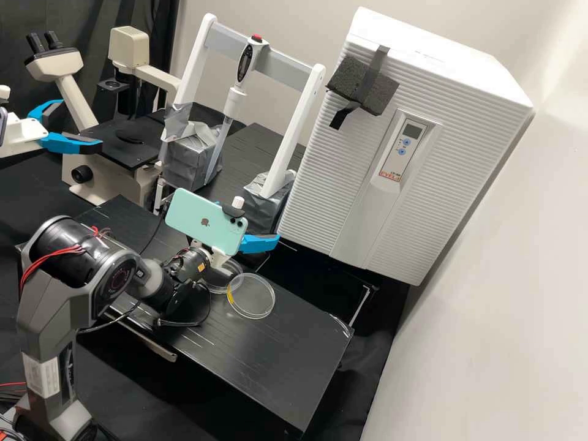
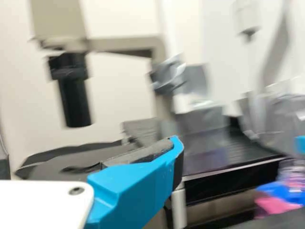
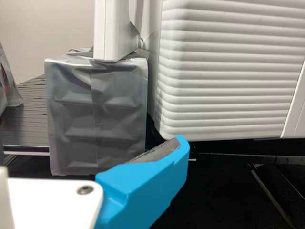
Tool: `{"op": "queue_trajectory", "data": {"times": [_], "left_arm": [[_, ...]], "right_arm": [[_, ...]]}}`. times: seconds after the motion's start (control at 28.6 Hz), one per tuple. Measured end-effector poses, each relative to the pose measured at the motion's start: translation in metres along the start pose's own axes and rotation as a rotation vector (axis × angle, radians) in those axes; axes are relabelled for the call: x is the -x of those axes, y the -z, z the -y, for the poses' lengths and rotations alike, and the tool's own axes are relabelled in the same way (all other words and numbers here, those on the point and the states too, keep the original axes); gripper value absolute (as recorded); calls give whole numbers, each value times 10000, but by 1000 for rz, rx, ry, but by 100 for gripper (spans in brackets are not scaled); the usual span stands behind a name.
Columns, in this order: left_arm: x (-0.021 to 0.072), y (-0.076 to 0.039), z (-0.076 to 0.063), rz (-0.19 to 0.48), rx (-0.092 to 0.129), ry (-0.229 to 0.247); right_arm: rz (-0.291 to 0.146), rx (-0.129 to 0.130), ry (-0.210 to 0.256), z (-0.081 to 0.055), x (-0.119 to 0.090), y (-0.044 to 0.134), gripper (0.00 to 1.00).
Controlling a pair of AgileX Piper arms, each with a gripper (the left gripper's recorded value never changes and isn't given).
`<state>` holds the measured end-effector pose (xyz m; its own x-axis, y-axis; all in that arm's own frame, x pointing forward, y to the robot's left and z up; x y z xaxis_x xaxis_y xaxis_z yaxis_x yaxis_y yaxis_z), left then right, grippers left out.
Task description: Use the pipette
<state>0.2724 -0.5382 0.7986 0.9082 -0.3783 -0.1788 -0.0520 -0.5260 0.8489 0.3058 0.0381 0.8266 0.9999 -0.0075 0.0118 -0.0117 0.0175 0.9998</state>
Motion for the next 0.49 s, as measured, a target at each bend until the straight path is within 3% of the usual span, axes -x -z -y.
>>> {"op": "queue_trajectory", "data": {"times": [0.11,0.25,0.39,0.49], "left_arm": [[37,-122,-102,52,26,-31],[116,-250,-301,114,61,-110],[188,-313,-451,148,66,-177],[205,-325,-488,156,69,-197]], "right_arm": [[0,0,0,0,0,0,100],[0,0,0,0,0,0,100],[0,0,0,0,0,0,100],[-4,1,-7,-27,17,15,100]]}}
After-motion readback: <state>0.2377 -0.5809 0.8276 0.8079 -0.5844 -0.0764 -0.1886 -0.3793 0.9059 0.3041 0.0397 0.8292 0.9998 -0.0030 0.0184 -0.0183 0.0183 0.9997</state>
